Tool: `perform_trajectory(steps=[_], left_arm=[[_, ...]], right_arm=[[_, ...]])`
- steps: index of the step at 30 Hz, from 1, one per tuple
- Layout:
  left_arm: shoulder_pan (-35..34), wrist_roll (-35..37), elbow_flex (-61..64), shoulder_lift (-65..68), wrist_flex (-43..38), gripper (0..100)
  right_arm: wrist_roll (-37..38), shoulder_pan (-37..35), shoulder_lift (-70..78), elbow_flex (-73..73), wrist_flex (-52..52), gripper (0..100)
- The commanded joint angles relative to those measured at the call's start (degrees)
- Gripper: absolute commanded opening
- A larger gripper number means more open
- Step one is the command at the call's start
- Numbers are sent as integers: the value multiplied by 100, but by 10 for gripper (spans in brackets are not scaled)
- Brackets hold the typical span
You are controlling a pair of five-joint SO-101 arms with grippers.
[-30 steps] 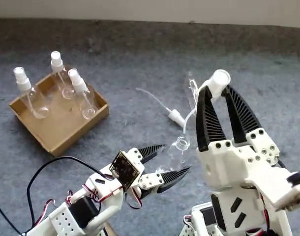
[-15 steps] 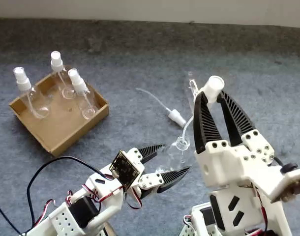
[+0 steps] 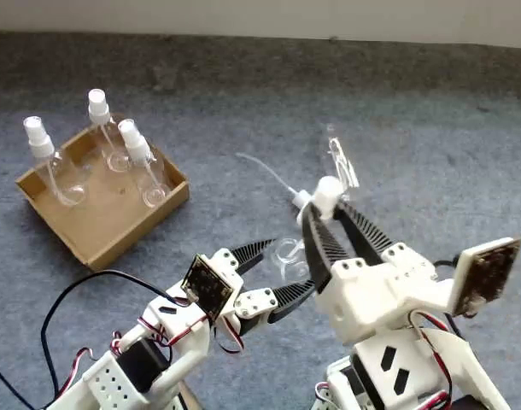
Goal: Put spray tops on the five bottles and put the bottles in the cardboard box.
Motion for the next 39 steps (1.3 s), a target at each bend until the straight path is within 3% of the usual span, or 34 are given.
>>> perform_trajectory(steps=[1,5,13,21,28,34,39], left_arm=[[-110,44,110,-127,-158,189],[-110,44,110,-127,-158,189],[-110,35,110,-127,-141,189],[-145,35,110,-127,-141,189],[-145,35,110,-127,-141,189],[-145,35,110,-127,-141,189],[-145,35,110,-127,-141,189]], right_arm=[[-62,-444,-4,-251,31,17],[-35,-426,-4,136,13,18],[1099,-426,-13,629,-435,18],[1829,-435,-13,646,57,18],[1881,-444,-13,646,673,28],[1881,-444,-13,646,1130,166],[1881,-462,-13,611,1121,185]])
